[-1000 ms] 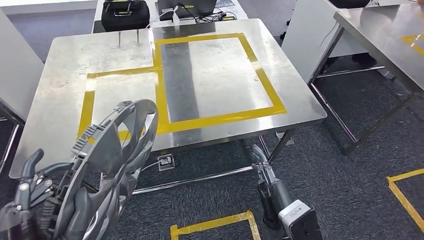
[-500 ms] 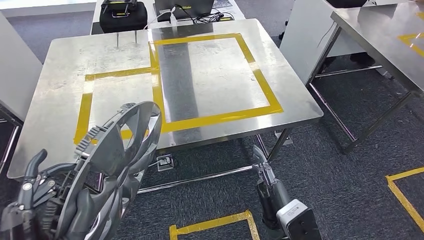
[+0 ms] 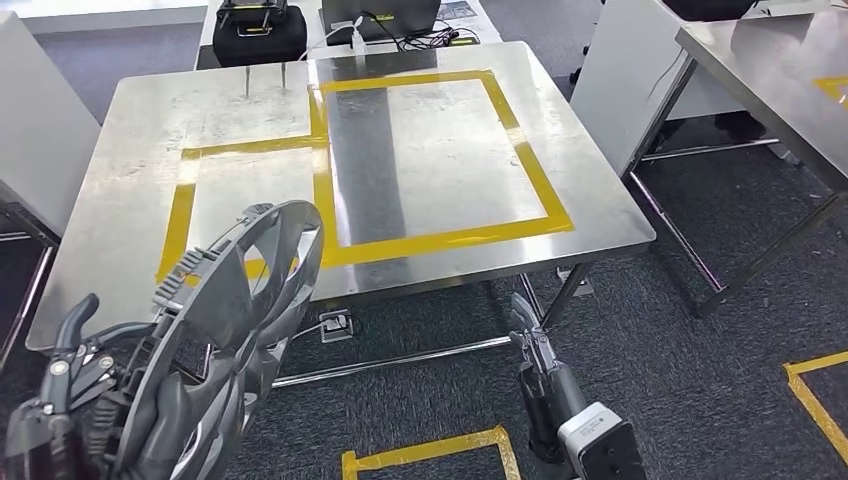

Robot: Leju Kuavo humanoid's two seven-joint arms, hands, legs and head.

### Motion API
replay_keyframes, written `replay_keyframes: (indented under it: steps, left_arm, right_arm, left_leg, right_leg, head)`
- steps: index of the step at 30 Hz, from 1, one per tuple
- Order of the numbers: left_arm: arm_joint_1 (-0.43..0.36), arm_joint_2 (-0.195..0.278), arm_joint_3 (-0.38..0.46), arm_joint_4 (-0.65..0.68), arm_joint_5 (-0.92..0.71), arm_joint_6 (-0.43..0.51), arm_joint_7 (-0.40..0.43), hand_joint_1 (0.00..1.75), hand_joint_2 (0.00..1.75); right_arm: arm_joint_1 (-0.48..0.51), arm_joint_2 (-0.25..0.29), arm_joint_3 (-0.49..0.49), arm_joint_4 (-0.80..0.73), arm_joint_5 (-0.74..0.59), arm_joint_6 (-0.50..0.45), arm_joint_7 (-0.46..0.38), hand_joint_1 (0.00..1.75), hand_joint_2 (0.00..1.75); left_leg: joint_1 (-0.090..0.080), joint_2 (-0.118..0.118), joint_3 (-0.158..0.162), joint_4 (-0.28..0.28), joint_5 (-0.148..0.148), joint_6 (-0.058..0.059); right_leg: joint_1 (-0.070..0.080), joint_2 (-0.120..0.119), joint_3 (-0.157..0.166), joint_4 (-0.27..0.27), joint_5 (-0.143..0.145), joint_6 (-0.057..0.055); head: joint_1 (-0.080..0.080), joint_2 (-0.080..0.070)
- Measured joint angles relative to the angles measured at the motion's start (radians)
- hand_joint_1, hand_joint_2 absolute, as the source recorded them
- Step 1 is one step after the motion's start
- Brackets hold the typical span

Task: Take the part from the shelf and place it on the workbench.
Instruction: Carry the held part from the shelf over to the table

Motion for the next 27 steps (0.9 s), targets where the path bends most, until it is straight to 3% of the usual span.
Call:
replay_keyframes:
  steps: [1,4,6,9,10,11,12,14,15,17,20,22,25,26,27]
  left_arm:
    - [0.0,0.0,0.0,0.0,0.0,0.0,0.001,1.72,1.75]
    - [-0.001,0.0,-0.001,-0.001,-0.001,0.0,0.005,1.68,1.75]
    - [-0.001,0.0,-0.001,-0.002,-0.001,-0.001,0.005,1.73,1.75]
    - [-0.001,0.0,-0.001,-0.004,-0.001,-0.001,0.005,1.75,1.75]
    - [0.0,0.0,-0.002,-0.004,0.0,-0.001,0.006,1.75,1.75]
    - [0.0,0.0,-0.002,-0.004,0.002,-0.002,0.006,1.75,1.75]
    - [0.0,0.0,-0.002,-0.004,0.005,-0.002,0.006,1.75,1.75]
    - [-0.001,0.0,-0.003,-0.003,0.01,-0.003,0.006,1.75,1.75]
    - [-0.002,0.0,-0.004,-0.004,0.012,-0.003,0.005,1.75,1.75]
    - [-0.005,0.0,-0.005,-0.005,0.013,-0.003,0.005,1.75,1.75]
    - [-0.007,0.0,-0.005,-0.006,0.013,-0.003,0.005,1.75,1.75]
    - [-0.009,0.0,-0.005,-0.006,0.013,-0.003,0.005,1.71,1.75]
    - [-0.011,0.0,-0.005,-0.006,0.016,-0.003,0.004,1.68,1.75]
    - [-0.011,0.0,-0.005,-0.006,0.018,-0.003,0.004,1.71,1.75]
    - [-0.011,0.0,-0.005,-0.006,0.02,-0.004,0.003,1.73,1.75]
  right_arm:
    - [0.0,0.0,0.0,0.0,0.0,0.0,0.0,0.0,0.0]
    - [0.002,0.001,0.0,-0.001,0.002,-0.003,0.002,0.0,0.0]
    - [0.002,0.003,0.0,-0.001,0.002,-0.005,0.002,0.0,0.0]
    - [0.002,0.005,0.0,-0.001,0.003,-0.006,0.002,0.0,0.0]
    - [0.003,0.005,0.0,0.0,0.003,-0.006,0.002,0.0,0.0]
    - [0.003,0.005,0.0,0.0,0.003,-0.006,0.003,0.0,0.0]
    - [0.003,0.005,0.0,0.0,0.002,-0.006,0.003,0.0,0.0]
    - [0.004,0.006,0.0,0.0,0.002,-0.007,0.003,0.0,0.0]
    - [0.003,0.006,0.0,0.0,0.001,-0.007,0.003,0.0,0.0]
    - [0.003,0.006,0.0,0.0,0.0,-0.007,0.003,0.0,0.0]
    - [0.003,0.006,0.0,-0.001,0.0,-0.008,0.003,0.0,0.0]
    - [0.001,0.006,0.0,-0.001,-0.001,-0.008,0.002,0.0,0.0]
    - [0.003,0.006,0.001,0.0,-0.004,-0.008,0.002,0.0,0.0]
    - [0.003,0.006,0.001,0.0,-0.005,-0.008,0.002,0.0,0.0]
    - [0.004,0.006,0.001,0.001,-0.007,-0.008,0.002,0.0,0.0]
  left_leg:
    - [-0.001,0.0,-0.002,0.003,-0.002,-0.007]
    - [0.002,0.001,-0.007,0.006,-0.006,-0.026]
    - [0.004,-0.002,-0.025,0.044,-0.027,-0.035]
    - [0.01,-0.006,-0.131,0.229,-0.089,-0.042]
    - [0.012,-0.007,-0.164,0.277,-0.095,-0.043]
    - [0.013,-0.007,-0.181,0.291,-0.082,-0.044]
    - [0.015,-0.007,-0.178,0.266,-0.051,-0.044]
    - [0.018,-0.007,-0.129,0.147,0.021,-0.045]
    - [0.018,-0.008,-0.098,0.087,0.035,-0.043]
    - [0.015,-0.01,-0.063,0.037,0.023,-0.036]
    - [0.016,-0.014,-0.046,0.026,0.011,-0.016]
    - [0.016,-0.016,-0.03,0.024,0.005,-0.005]
    - [0.008,-0.017,-0.012,0.024,-0.013,0.006]
    - [0.005,-0.018,-0.002,0.024,-0.021,0.009]
    - [0.0,-0.019,0.01,0.023,-0.031,0.011]
  right_leg:
    - [0.002,0.0,0.015,-0.028,-0.001,-0.005]
    - [0.005,0.002,0.026,-0.041,-0.007,-0.026]
    - [0.001,0.004,0.037,-0.05,-0.007,-0.038]
    - [0.001,0.005,0.047,-0.052,-0.018,-0.049]
    - [0.001,0.006,0.049,-0.051,-0.022,-0.05]
    - [0.001,0.008,0.053,-0.049,-0.028,-0.049]
    - [0.001,0.01,0.059,-0.048,-0.034,-0.046]
    - [0.0,0.014,0.073,-0.046,-0.05,-0.037]
    - [0.0,0.016,0.077,-0.045,-0.059,-0.03]
    - [0.003,0.018,0.084,-0.046,-0.067,-0.015]
    - [0.002,0.016,0.102,-0.036,-0.074,0.002]
    - [0.001,0.014,0.062,0.03,-0.1,0.008]
    - [0.004,0.013,-0.065,0.205,-0.154,0.008]
    - [0.007,0.013,-0.096,0.228,-0.159,0.004]
    - [0.011,0.013,-0.111,0.215,-0.144,-0.003]
  head:
    - [-0.001,0.0]
    - [-0.007,0.0]
    - [-0.015,0.0]
    - [-0.035,0.0]
    - [-0.039,0.0]
    - [-0.043,0.0]
    - [-0.046,0.0]
    - [-0.053,0.0]
    - [-0.056,0.0]
    - [-0.06,0.0]
    - [-0.051,0.0]
    - [-0.039,0.0]
    - [-0.02,0.0]
    - [-0.016,0.0]
    - [-0.013,0.0]
